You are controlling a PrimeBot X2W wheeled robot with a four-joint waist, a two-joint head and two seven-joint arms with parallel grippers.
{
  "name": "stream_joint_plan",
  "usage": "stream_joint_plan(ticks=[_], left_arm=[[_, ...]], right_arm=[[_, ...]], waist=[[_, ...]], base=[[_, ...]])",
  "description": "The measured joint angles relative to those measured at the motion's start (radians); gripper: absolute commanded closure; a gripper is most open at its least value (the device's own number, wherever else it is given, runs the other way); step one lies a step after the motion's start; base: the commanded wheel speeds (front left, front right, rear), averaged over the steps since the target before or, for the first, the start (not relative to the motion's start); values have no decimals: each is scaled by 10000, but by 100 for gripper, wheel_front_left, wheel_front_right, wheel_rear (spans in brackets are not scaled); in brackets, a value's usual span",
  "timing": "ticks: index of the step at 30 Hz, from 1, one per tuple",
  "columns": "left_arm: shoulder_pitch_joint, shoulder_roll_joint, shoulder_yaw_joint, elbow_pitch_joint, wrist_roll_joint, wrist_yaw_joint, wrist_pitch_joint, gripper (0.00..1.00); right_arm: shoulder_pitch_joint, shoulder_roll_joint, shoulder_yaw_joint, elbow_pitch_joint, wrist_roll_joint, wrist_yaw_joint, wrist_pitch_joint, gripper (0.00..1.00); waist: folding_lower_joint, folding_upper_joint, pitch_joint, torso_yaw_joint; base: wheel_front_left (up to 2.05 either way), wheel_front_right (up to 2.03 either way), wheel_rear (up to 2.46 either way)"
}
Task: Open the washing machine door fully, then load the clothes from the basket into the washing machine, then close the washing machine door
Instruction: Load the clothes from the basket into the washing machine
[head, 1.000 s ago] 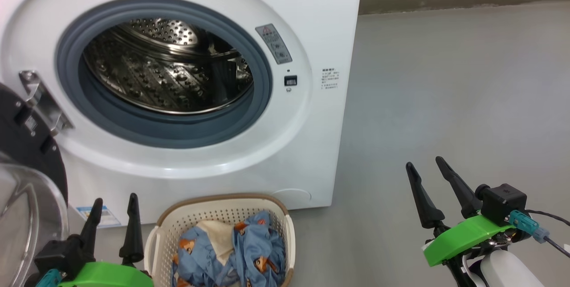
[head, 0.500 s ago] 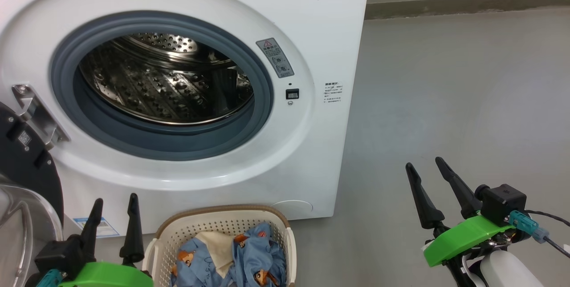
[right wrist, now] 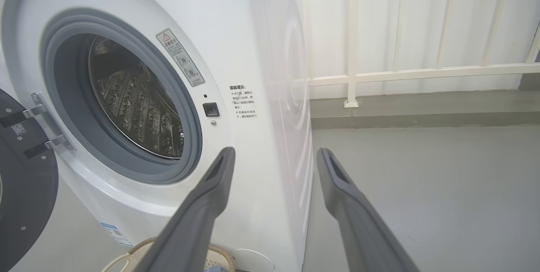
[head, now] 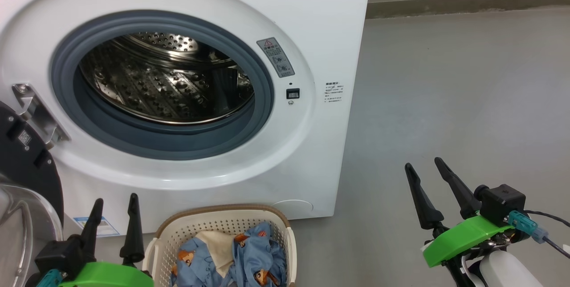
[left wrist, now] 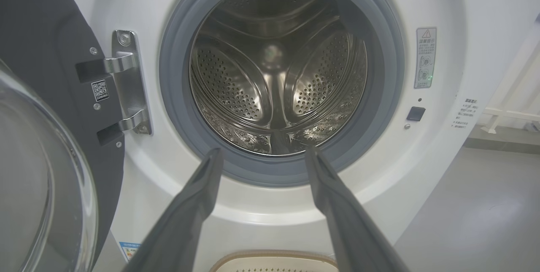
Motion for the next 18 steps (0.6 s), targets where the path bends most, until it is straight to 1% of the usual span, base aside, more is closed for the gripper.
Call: stream_joint_plan(ticks=[14,18], left_arm=[[-3,-21,31,-10,13,-31,0,0],[-18,-132,88,-56,2,-280,0,0]], right_arm=[[-2,0,31,-13,-4,0,0,0],[-12,2,31,-31,-33,0,0,0]], waist=[[0,0,292,-69],[0,0,529,-122]], base=[[0,0,0],[0,0,0]])
